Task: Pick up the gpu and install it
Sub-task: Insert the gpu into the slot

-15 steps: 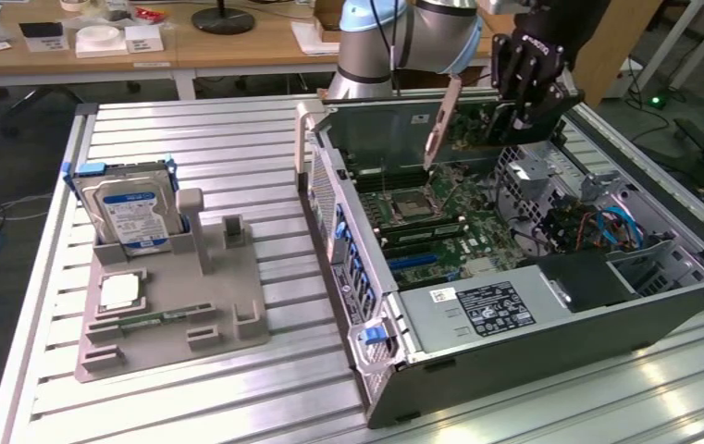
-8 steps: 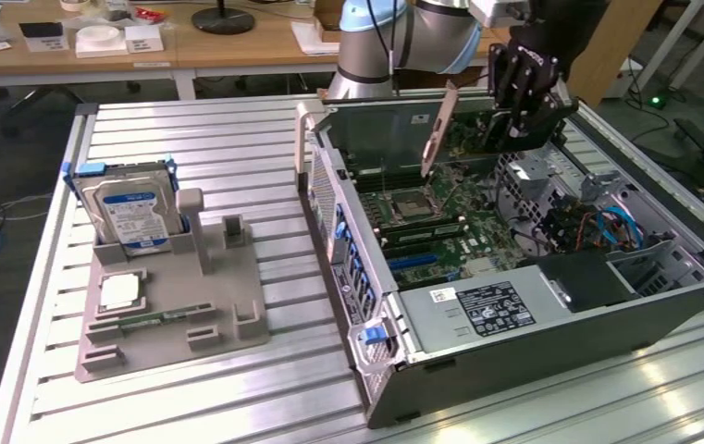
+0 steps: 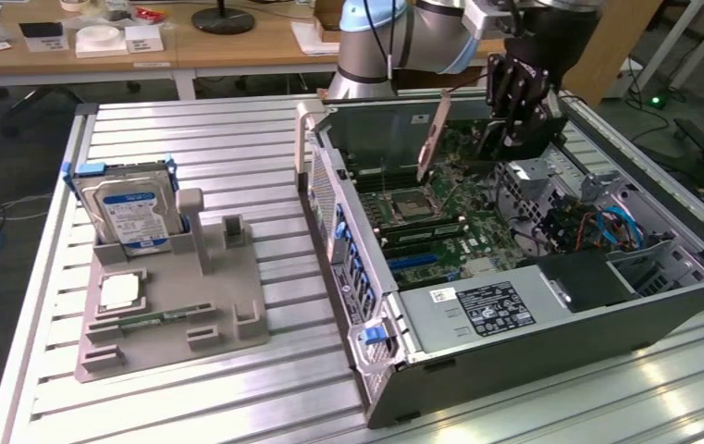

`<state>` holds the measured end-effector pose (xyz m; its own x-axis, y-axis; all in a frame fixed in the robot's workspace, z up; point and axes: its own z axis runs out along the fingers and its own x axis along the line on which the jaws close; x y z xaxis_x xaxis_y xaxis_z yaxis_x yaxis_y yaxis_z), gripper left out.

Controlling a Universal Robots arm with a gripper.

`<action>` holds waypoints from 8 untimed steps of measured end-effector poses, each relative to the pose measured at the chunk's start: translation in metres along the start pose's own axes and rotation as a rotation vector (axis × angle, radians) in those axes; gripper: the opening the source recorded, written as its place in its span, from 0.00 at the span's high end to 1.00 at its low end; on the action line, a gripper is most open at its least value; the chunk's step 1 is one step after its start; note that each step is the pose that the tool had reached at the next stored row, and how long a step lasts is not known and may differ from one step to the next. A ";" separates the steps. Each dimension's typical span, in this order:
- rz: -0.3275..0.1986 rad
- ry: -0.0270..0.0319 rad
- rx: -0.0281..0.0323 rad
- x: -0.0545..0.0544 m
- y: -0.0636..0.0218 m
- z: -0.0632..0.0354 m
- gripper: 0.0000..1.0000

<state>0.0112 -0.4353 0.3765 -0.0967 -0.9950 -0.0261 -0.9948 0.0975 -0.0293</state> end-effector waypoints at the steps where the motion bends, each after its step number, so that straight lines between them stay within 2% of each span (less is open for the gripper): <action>1: 0.000 -0.0001 0.0000 0.000 0.0012 0.0013 0.72; 3: 0.000 0.0015 0.0014 0.001 0.0058 0.0034 0.72; 5: -0.001 0.0011 0.0105 0.001 0.0099 0.0053 0.72; 6: -0.002 0.0008 0.0127 0.001 0.0113 0.0067 0.72; 8: -0.005 0.0001 0.0133 0.002 0.0137 0.0100 0.72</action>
<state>-0.0023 -0.4352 0.3661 -0.0916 -0.9955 -0.0259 -0.9948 0.0926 -0.0427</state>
